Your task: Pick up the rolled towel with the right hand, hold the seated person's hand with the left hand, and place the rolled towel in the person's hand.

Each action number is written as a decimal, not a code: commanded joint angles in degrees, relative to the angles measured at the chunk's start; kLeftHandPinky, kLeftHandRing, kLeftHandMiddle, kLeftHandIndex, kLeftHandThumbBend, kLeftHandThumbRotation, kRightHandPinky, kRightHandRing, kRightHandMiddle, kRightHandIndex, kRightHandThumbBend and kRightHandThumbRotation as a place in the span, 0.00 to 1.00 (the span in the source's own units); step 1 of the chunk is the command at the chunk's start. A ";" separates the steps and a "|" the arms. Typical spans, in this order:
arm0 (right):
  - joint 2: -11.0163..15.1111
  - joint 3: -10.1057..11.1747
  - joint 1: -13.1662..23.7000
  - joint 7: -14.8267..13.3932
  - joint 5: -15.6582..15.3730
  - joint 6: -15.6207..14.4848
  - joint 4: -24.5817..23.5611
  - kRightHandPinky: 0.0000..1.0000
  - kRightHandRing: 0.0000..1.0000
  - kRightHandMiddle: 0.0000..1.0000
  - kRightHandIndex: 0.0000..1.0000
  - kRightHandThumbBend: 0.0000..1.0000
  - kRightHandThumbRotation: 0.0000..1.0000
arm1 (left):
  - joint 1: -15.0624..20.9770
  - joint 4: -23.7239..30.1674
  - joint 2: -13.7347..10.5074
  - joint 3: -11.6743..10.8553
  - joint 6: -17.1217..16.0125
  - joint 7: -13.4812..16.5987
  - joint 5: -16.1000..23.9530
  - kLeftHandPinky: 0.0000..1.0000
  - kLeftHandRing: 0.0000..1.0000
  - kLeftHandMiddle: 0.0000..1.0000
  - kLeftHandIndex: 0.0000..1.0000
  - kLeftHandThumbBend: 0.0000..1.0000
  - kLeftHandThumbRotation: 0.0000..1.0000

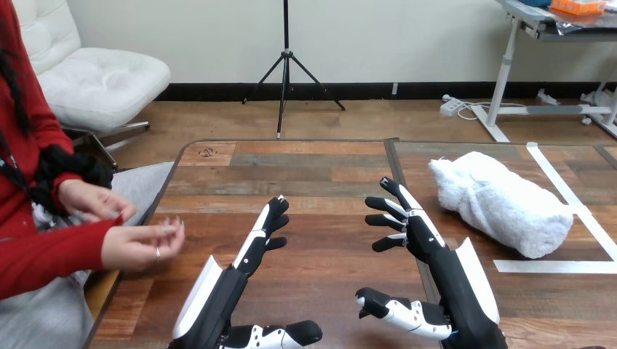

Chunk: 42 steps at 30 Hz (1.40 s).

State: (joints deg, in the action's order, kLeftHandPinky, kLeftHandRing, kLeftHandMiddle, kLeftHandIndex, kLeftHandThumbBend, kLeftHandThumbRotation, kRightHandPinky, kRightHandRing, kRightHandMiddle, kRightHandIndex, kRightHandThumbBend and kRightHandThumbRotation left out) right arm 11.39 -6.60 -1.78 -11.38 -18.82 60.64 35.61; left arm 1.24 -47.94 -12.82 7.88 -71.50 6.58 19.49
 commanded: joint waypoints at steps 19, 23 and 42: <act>0.52 1.87 1.78 -0.38 -0.13 0.25 -2.41 0.62 0.80 0.88 0.95 0.96 0.70 | 2.53 0.59 0.12 -0.53 -0.38 -1.67 -2.34 0.91 0.95 0.97 0.99 1.00 0.67; 0.62 2.29 1.90 -0.38 0.26 -0.03 -2.96 0.62 0.79 0.87 0.95 0.97 0.71 | 2.50 0.66 0.33 -0.63 -0.27 -1.39 -1.98 0.91 0.95 0.97 0.99 1.00 0.67; 1.96 7.82 4.11 -4.04 -2.29 -3.38 -7.67 0.65 0.78 0.85 0.92 1.00 0.64 | 3.03 0.26 1.08 -0.36 0.31 -1.55 -1.79 0.92 0.96 0.98 1.00 1.00 0.67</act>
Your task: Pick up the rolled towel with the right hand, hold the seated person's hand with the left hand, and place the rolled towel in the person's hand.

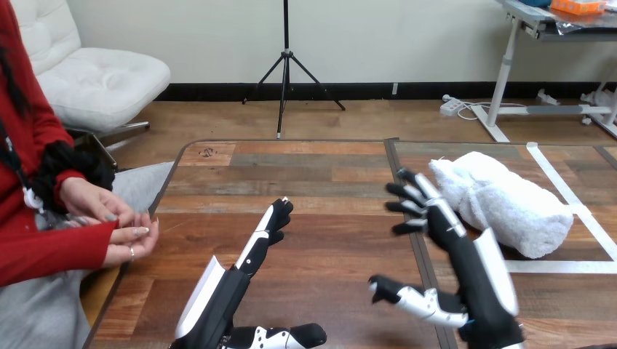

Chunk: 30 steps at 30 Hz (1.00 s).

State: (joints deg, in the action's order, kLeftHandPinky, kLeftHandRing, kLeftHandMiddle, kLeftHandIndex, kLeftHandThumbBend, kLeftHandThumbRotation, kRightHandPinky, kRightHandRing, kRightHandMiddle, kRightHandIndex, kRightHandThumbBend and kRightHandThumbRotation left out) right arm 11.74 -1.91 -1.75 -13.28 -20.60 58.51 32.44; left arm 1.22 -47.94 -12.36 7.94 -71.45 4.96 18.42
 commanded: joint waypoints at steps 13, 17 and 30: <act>3.40 6.83 6.96 -4.29 -1.57 -6.13 -8.72 0.64 0.77 0.83 0.90 1.00 0.61 | 3.51 -0.26 0.96 -0.26 0.32 -0.11 -0.95 0.92 0.96 0.98 1.00 1.00 0.67; 4.46 7.57 7.78 -3.63 -0.81 -8.46 -10.54 0.66 0.78 0.84 0.90 1.00 0.61 | 3.56 -0.23 1.07 -0.16 0.43 -0.46 -1.38 0.93 0.96 0.98 1.00 1.00 0.67; 7.12 9.37 10.67 -2.28 0.21 -16.09 -14.83 0.72 0.82 0.86 0.91 1.00 0.60 | 3.55 -0.05 1.47 -0.71 0.65 0.43 -0.14 0.92 0.95 0.98 1.00 1.00 0.67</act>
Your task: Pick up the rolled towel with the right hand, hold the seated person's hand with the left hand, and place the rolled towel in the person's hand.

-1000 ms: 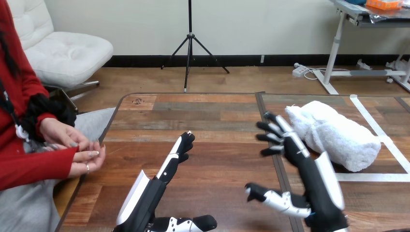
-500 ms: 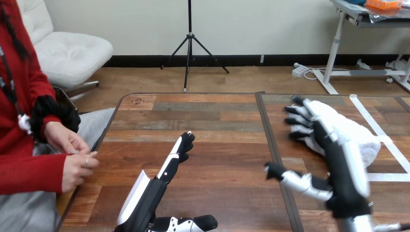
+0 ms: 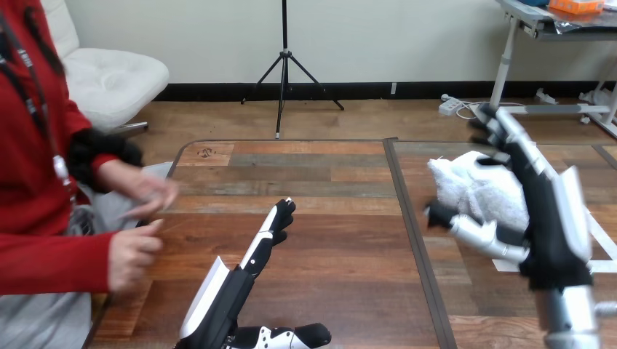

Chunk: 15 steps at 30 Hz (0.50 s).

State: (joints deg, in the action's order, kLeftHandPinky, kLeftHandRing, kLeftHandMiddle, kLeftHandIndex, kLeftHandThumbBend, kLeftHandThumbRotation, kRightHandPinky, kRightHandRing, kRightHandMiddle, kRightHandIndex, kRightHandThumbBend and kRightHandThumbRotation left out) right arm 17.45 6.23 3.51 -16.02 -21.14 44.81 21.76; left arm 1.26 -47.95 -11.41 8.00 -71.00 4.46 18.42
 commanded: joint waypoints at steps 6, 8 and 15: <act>3.10 1.70 6.74 1.28 0.01 -6.19 -5.93 0.74 0.83 0.86 0.92 1.00 0.60 | 3.46 -0.11 0.70 -0.79 0.20 1.13 0.05 0.92 0.95 0.98 1.00 1.00 0.68; 3.71 1.85 7.17 1.79 -0.23 -7.80 -6.67 0.74 0.83 0.87 0.93 1.00 0.60 | 3.40 0.00 0.72 -0.77 0.37 1.17 0.15 0.91 0.95 0.98 1.00 1.00 0.68; 5.45 2.16 8.52 4.05 -0.01 -13.57 -9.09 0.75 0.86 0.88 0.93 1.00 0.60 | 3.31 0.08 0.84 -0.55 0.42 0.95 -0.11 0.91 0.95 0.98 1.00 1.00 0.68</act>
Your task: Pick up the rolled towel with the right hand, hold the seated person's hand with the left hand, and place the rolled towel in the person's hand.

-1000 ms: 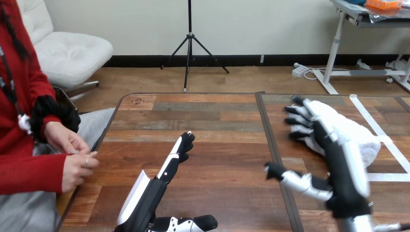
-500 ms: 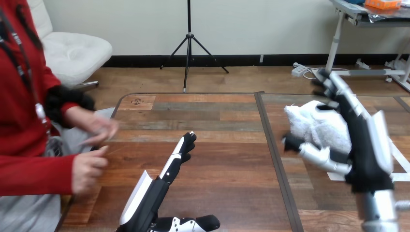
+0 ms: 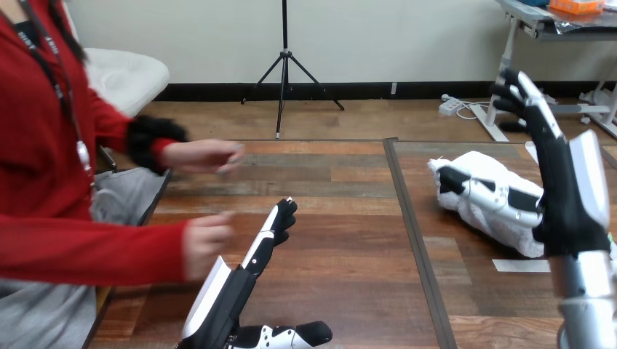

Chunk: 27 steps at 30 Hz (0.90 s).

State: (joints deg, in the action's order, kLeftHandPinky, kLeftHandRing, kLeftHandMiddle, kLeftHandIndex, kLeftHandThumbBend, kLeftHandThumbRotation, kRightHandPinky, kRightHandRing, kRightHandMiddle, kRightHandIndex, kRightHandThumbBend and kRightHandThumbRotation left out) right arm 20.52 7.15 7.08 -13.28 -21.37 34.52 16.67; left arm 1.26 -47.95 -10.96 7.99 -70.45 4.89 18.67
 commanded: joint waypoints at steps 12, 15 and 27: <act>5.48 0.76 8.83 5.57 -0.31 -14.03 -6.04 0.80 0.91 0.91 0.95 1.00 0.58 | 3.37 -0.02 0.57 -0.27 -0.49 0.03 -0.96 0.92 0.96 0.98 1.00 1.00 0.67; 6.32 0.27 10.46 6.26 -0.76 -15.84 -5.00 0.81 0.93 0.92 0.96 1.00 0.57 | 3.36 0.00 0.74 -0.28 -0.53 0.15 -0.91 0.92 0.96 0.98 1.00 1.00 0.67; 9.21 -2.53 18.08 9.03 -4.43 -23.03 1.25 0.84 0.95 0.94 0.95 1.00 0.58 | 3.14 0.54 1.23 -0.45 0.07 1.08 0.40 0.91 0.95 0.98 1.00 1.00 0.68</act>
State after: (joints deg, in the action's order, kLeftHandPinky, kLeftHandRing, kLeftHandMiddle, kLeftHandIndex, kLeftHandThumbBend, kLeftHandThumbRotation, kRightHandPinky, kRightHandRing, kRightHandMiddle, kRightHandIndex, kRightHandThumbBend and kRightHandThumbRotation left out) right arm 27.12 6.36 16.52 -5.19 -24.48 13.20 15.11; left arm 1.26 -47.95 -10.40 8.01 -70.44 4.97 18.72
